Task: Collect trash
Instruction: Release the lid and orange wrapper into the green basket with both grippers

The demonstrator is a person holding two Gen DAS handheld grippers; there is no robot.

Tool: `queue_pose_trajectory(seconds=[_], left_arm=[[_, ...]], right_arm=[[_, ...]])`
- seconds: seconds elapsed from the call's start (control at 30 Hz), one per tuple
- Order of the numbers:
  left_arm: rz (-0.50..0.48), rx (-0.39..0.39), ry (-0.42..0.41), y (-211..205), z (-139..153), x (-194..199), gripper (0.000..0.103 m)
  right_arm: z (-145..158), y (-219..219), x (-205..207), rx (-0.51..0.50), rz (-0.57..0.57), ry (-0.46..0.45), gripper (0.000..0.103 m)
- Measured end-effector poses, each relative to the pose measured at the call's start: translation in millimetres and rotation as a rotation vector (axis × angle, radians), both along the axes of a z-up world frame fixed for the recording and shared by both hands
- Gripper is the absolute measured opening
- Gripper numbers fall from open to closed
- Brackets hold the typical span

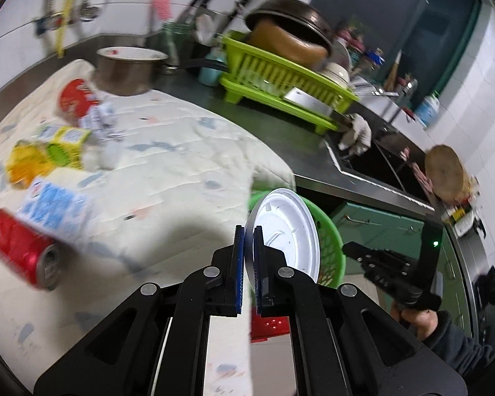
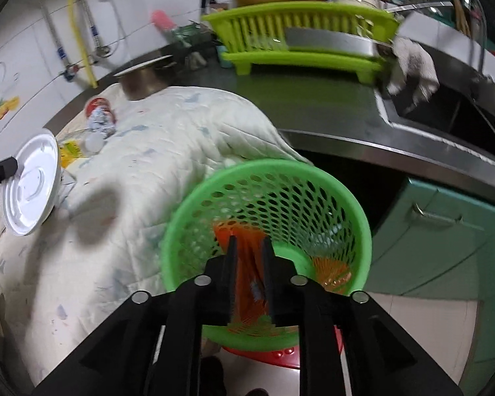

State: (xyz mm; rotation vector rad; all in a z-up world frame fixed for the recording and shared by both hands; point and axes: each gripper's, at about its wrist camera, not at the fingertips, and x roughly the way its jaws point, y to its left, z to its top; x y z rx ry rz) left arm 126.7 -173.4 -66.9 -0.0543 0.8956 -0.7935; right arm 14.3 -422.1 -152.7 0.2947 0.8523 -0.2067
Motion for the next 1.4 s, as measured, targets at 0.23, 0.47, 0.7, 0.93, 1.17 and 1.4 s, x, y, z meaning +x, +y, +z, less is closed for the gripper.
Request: queue_pose_trajectory(seconds=[0.23,0.47,0.7,0.93,1.17,1.4], left_arm=[[-0.077,0.043,0.023,-62.1,-17.3,5.6,0.004],[-0.115,0.084,0.086,-105.5,-45.8,10.8,0.005],[-0.136,0.105,0.121,-127.6,-65.8,10.5,0.008],[-0.136,0.089,0.134,-126.6,-66.1,7.8,0.024],[-0.095,0.08,0.102,-102.3,-49.6,6.9,0.043],[-0.008,0.076,0.073,-58.9,-32.7,11.3,0.056]], right_arm=[[6.1,-9.4,-21.2,0.028,-0.051,-0.039,0.042],[26.1,-9.1,-42.9,0.022,-0.075,-0.085,0.051],[40.5,-12.6,-59.8,0.017,-0.098,-0.119,0.054],[44.5,-9.2,-63.7,0.018,-0.093,-0.124,0.055],[50.1,0.2,-57.0,0.014,-0.066,-0.14,0.061],[58.6,14.8,-43.0,0.009,-0.017,-0.154,0.071]])
